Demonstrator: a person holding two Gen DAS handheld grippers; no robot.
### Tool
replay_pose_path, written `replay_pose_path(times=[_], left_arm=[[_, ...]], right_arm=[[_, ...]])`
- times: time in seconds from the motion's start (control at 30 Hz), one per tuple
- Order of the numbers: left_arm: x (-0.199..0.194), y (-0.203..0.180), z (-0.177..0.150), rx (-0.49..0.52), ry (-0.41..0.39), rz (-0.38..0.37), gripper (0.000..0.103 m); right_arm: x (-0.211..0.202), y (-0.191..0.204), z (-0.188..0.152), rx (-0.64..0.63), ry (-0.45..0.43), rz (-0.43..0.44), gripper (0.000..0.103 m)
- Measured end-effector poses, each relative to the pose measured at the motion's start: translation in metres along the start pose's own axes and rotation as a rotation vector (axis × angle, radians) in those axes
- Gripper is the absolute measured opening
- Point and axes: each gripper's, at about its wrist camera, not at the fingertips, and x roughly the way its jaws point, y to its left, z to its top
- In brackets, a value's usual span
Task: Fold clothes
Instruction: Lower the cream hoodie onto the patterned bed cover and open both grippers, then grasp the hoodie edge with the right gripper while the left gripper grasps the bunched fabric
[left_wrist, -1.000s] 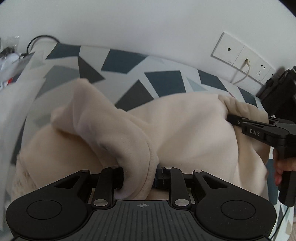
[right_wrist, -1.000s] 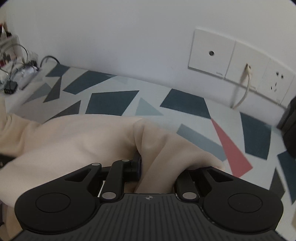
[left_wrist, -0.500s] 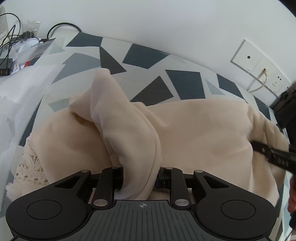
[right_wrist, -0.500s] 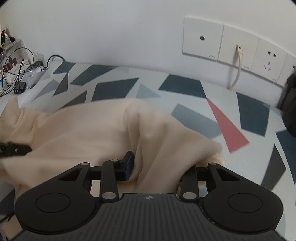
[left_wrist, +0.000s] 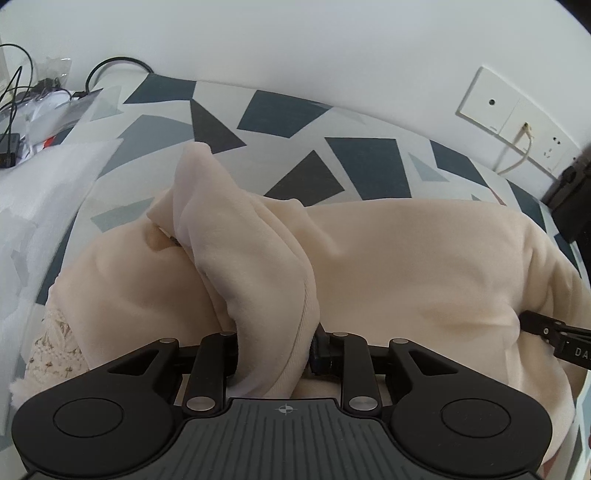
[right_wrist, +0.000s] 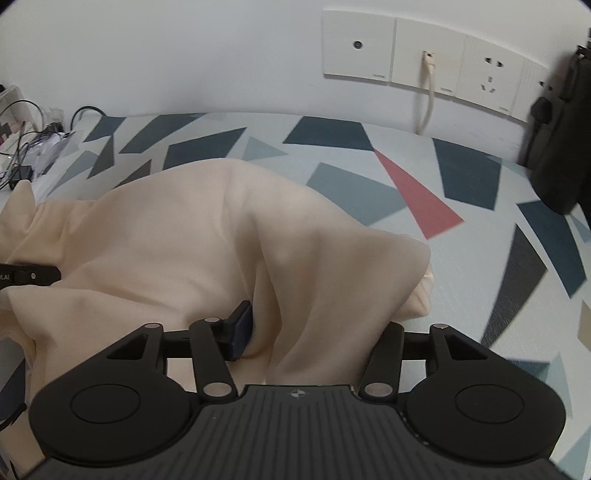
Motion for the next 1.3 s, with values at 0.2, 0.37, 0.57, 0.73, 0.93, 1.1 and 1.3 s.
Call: replay_pose_path(times=[0.2,0.37,0.57,0.73,0.93,1.1,1.3], left_arm=[[-0.005,0.007,-0.002,0.038,-0.01,-0.082,0.036],[-0.039,0.031,-0.003,0.106,-0.073,-0.233,0.074],[-0.046,0.086,-0.006,0.094,-0.054,-0.217,0.09],[-0.049,0.133,-0.008,0.078,-0.03,-0.192,0.084],[-0.041,0.143,-0.012,0.087,-0.009,-0.219,0.085],[-0.04,0.138,-0.013,0.129,-0.011,-0.244,0.085],[-0.035,0.137,-0.006,0.164,-0.009,-0.252,0.085]], right_arm=[[-0.02,0.006,-0.01,0.077,0.012,-0.13,0.072],[-0.05,0.024,-0.02,0.123,-0.004,-0.217,0.082],[-0.076,0.059,-0.035,0.143,-0.016,-0.307,0.088],[-0.081,0.086,-0.045,0.197,0.004,-0.352,0.089],[-0.083,0.112,-0.048,0.239,0.034,-0.408,0.089],[-0.085,0.128,-0.048,0.231,0.051,-0.433,0.09],[-0.085,0.143,-0.04,0.232,0.043,-0.43,0.09]])
